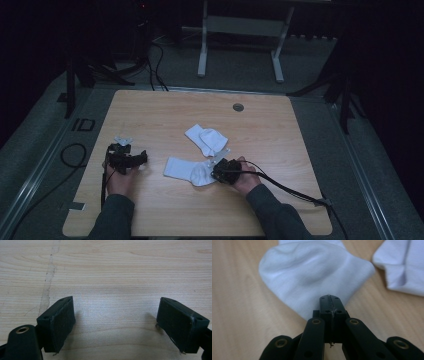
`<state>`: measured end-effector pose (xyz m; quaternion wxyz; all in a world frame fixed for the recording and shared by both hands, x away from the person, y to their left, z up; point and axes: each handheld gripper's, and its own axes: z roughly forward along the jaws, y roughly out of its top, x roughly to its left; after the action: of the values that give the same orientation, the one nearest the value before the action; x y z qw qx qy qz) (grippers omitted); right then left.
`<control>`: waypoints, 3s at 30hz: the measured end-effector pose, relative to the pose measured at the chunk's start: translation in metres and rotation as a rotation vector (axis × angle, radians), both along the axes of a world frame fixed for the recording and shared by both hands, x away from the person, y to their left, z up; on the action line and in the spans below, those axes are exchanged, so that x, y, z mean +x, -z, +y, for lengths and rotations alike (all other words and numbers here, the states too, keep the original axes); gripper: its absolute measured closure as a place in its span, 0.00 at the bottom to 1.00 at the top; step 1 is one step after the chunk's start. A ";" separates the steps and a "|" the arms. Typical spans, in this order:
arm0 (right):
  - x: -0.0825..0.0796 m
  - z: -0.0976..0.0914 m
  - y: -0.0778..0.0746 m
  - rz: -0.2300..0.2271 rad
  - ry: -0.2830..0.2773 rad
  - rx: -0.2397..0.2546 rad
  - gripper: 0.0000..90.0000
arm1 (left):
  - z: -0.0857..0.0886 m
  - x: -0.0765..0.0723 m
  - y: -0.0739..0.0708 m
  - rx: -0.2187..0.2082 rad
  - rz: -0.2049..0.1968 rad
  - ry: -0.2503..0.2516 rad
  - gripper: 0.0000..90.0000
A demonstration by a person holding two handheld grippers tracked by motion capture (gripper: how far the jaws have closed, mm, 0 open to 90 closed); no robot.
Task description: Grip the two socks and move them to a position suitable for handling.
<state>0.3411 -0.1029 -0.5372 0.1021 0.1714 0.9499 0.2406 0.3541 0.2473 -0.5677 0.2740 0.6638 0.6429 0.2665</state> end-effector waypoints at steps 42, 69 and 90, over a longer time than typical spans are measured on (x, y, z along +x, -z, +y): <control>-0.021 0.060 -0.011 0.013 -0.151 -0.027 0.98 | -0.001 0.000 0.000 0.002 -0.001 0.003 0.17; -0.013 -0.019 -0.058 -0.094 0.060 0.076 0.97 | -0.001 0.000 0.000 0.002 -0.002 0.003 0.17; 0.009 -0.051 -0.058 -0.139 0.175 0.080 0.77 | -0.001 0.000 0.000 0.002 -0.002 0.004 0.17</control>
<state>0.3496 -0.1538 -0.4789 0.1813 0.2406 0.9116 0.2798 0.3539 0.2467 -0.5678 0.2744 0.6651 0.6410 0.2673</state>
